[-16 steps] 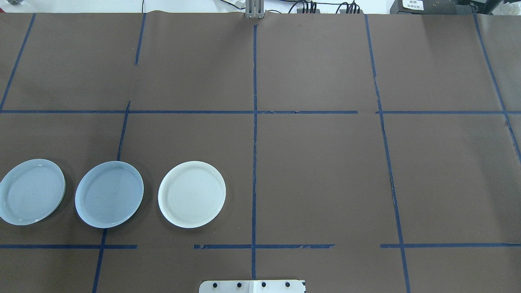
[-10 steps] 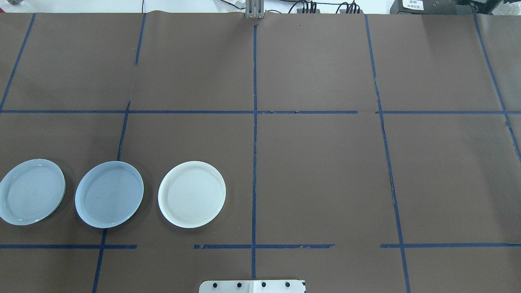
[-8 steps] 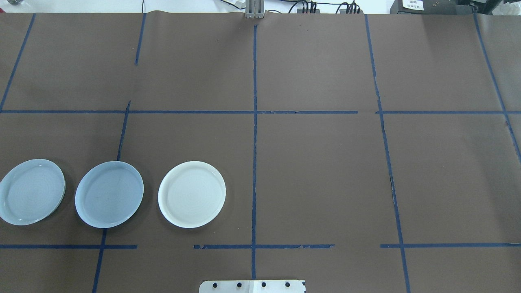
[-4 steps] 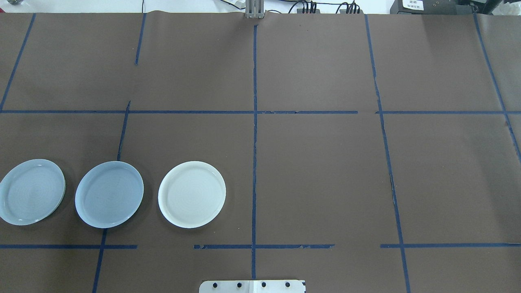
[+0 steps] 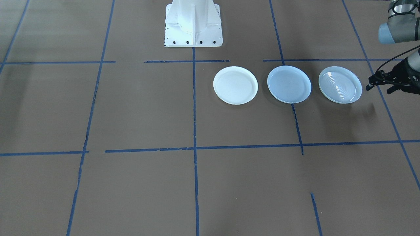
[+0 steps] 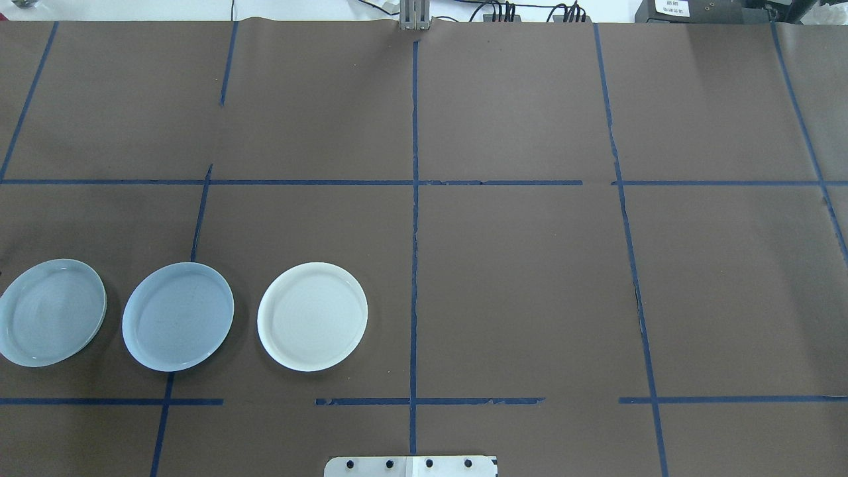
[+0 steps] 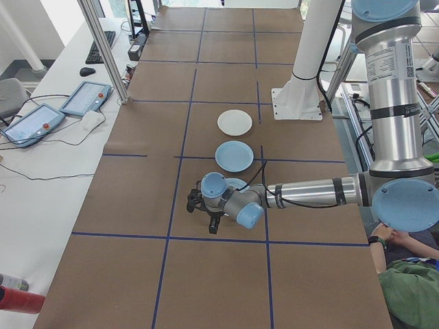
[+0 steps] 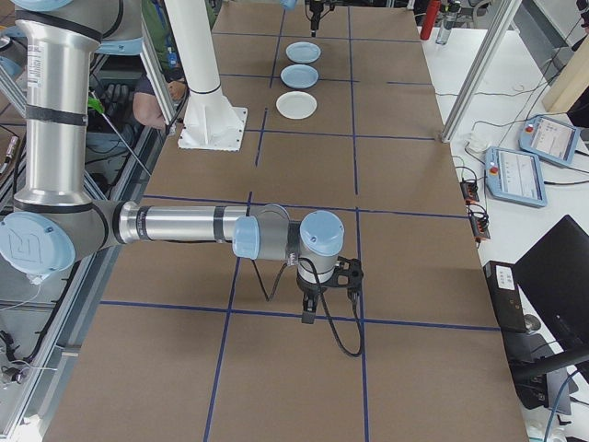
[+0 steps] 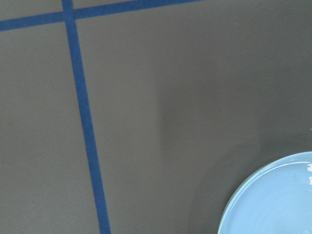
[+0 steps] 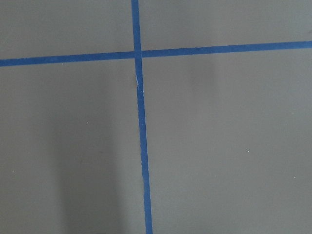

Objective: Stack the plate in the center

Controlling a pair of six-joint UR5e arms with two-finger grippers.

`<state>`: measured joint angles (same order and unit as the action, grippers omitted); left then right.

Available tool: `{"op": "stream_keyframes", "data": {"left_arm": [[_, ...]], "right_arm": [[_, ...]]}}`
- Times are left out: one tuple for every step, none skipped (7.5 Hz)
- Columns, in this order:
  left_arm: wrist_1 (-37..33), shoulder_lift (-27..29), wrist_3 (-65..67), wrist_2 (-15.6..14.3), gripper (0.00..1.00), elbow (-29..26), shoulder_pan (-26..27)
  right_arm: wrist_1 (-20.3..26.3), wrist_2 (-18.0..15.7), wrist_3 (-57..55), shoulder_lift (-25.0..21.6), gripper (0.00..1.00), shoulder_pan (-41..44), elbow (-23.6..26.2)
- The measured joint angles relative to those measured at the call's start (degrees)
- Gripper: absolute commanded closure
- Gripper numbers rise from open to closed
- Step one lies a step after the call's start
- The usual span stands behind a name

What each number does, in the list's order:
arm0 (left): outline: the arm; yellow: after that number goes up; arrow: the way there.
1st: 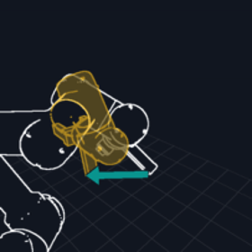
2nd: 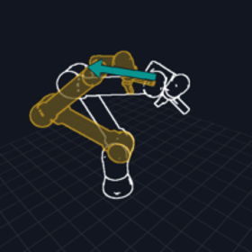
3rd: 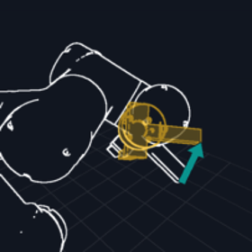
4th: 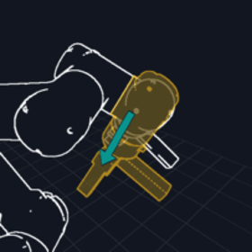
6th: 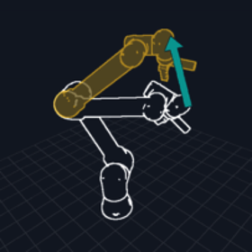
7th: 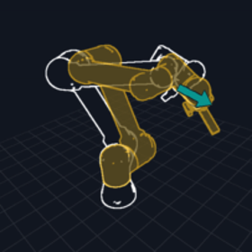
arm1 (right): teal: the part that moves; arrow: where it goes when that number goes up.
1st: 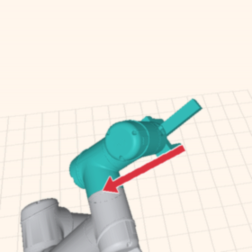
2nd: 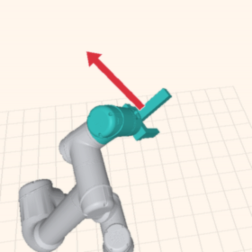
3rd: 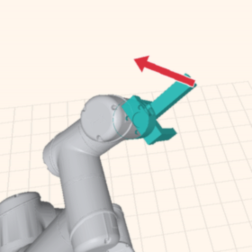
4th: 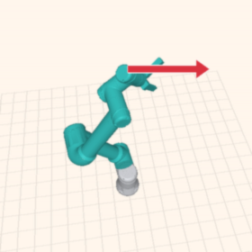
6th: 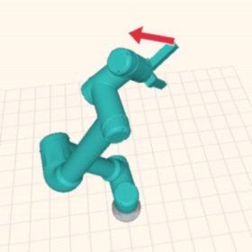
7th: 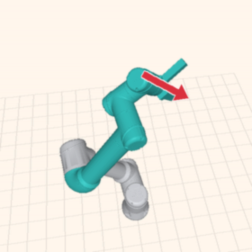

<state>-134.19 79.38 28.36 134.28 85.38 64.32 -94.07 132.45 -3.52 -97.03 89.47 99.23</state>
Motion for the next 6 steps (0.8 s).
{"op": "stream_keyframes", "data": {"left_arm": [[-4.0,0.0,2.9,0.0,0.07,-1.6,-1.9],[-5.7,0.0,4.2,0.2,0.28,-2.3,-3.3],[-6.3,0.0,4.7,0.3,0.51,-2.5,-4.2],[-6.6,0.0,4.9,0.4,0.81,-2.6,-4.6],[-6.6,0.0,5.0,0.6,1.00,-2.6,-4.8],[-6.5,0.0,5.1,1.8,1.00,-2.6,-4.9]], "right_arm": [[0.0,0.0,0.0,0.0,0.00,0.0,0.0],[0.0,0.0,0.0,0.0,0.00,0.0,0.0],[0.0,0.0,0.0,0.0,0.00,0.0,0.0],[0.0,0.0,0.0,0.0,0.00,0.0,0.0],[0.0,0.0,0.0,0.0,0.00,0.0,0.0],[0.0,0.0,0.0,0.0,0.00,0.0,0.0]]}}
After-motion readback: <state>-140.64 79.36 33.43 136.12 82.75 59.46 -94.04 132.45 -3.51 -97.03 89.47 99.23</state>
